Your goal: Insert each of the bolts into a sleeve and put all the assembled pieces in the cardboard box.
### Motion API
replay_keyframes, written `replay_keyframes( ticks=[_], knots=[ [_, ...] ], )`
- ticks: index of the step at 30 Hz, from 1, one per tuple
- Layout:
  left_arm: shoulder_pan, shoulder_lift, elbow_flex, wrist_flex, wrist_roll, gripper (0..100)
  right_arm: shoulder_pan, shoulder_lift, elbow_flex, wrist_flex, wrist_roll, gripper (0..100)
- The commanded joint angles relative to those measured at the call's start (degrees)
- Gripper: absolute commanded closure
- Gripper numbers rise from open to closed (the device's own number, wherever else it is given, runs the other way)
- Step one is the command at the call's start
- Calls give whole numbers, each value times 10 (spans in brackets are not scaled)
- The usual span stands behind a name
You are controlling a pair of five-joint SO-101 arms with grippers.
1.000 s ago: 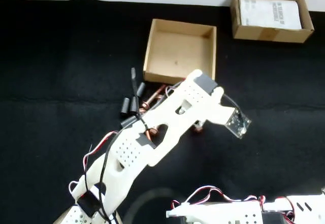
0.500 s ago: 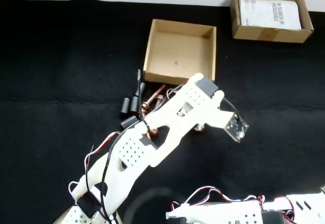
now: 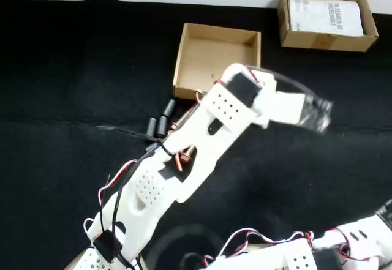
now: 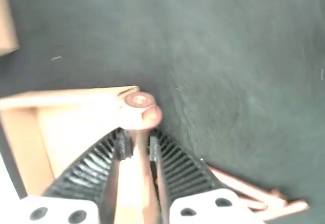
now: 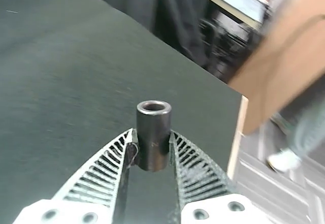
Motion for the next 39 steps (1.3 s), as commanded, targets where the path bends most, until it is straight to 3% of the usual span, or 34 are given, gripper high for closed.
replay_keyframes(
  ticks=[1,10,13,19,26,39],
  knots=[
    [3,-72,-70,24,127,991,-67,-10,-1,-13,-28,991],
    [-52,-141,-102,69,493,991,-325,-10,-47,-13,-326,991],
    [-70,-176,-102,69,554,991,-425,-10,-65,-13,-378,991],
    [-84,-258,-104,70,556,991,-582,-10,-71,-12,-404,991],
    [-117,-426,-83,70,556,991,-647,-10,-69,-11,-403,991],
    [-120,-753,378,65,556,991,-764,-10,-70,-11,-403,991]
  ],
)
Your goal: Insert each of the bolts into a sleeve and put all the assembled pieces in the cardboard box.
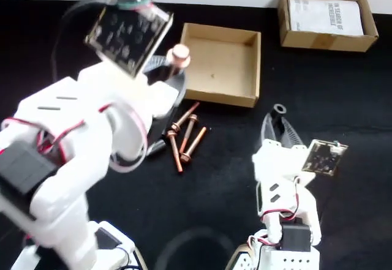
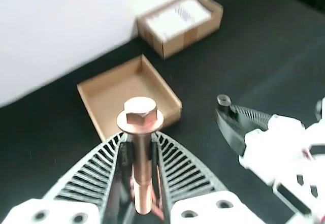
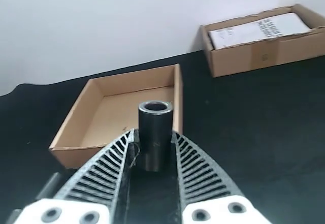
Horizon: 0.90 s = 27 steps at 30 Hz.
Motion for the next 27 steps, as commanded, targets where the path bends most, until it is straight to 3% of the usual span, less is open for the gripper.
replay_keyframes(
  ticks=[1,7,18,27],
  knots=[
    [-2,-65,110,-4,3,991,-33,-10,-36,-10,-4,991],
    [-1,-77,253,-82,4,991,-101,-10,-36,-10,-4,991],
    [8,-77,490,-471,4,991,-149,-10,-31,-10,-4,991],
    [79,-76,631,-645,4,991,-149,-10,-30,-10,-4,991]
  ],
)
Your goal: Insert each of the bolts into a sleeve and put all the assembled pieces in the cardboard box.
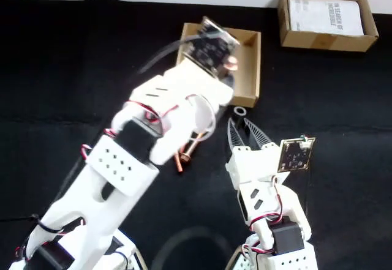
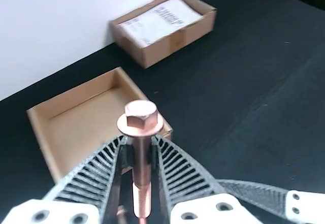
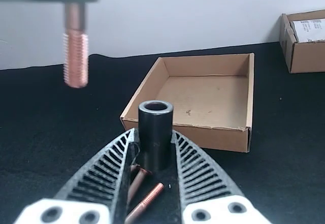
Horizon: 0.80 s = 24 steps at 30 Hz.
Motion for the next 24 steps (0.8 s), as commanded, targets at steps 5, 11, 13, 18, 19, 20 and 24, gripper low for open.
replay_keyframes(
  ticks=[5,11,13,18,19,20,24],
  knots=[
    [53,-11,56,-128,4,991,-4,-10,-30,-10,-4,991],
    [53,-7,67,-154,4,991,-4,-10,-29,-10,-4,991],
    [51,10,65,-154,4,991,-4,-10,-29,-10,-4,991],
    [55,52,62,-156,4,991,-4,-10,-29,-10,-4,991],
    [55,58,62,-164,4,991,-4,-10,-29,-10,-4,991],
    [55,63,62,-174,5,991,-4,-10,-29,-10,-4,991],
    [55,71,62,-199,5,991,-4,-10,-29,-10,-4,991]
  ],
)
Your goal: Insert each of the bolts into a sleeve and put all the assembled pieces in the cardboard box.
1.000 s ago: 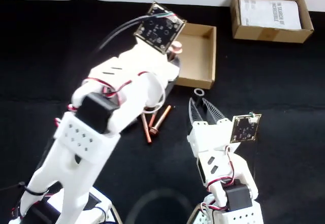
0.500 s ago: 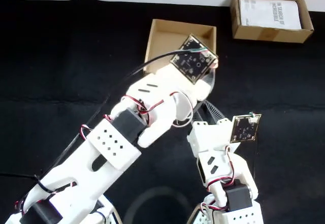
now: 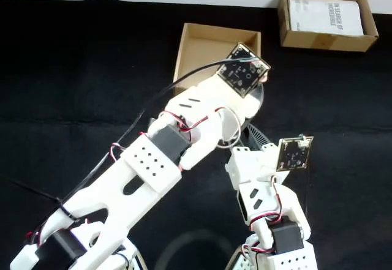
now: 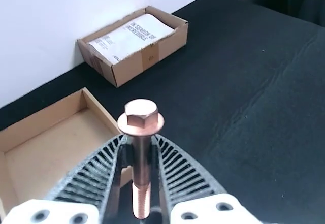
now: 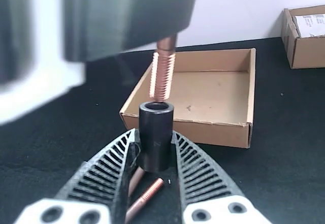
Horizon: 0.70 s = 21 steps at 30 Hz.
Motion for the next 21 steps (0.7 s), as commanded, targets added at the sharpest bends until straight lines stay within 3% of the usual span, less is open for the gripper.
replay_keyframes(
  ticks=[1,21],
  knots=[
    [7,-1,-9,-16,4,991,-2,-11,-30,-11,-4,991],
    [19,-131,-9,57,4,991,0,-11,10,-39,-5,991]
  ],
)
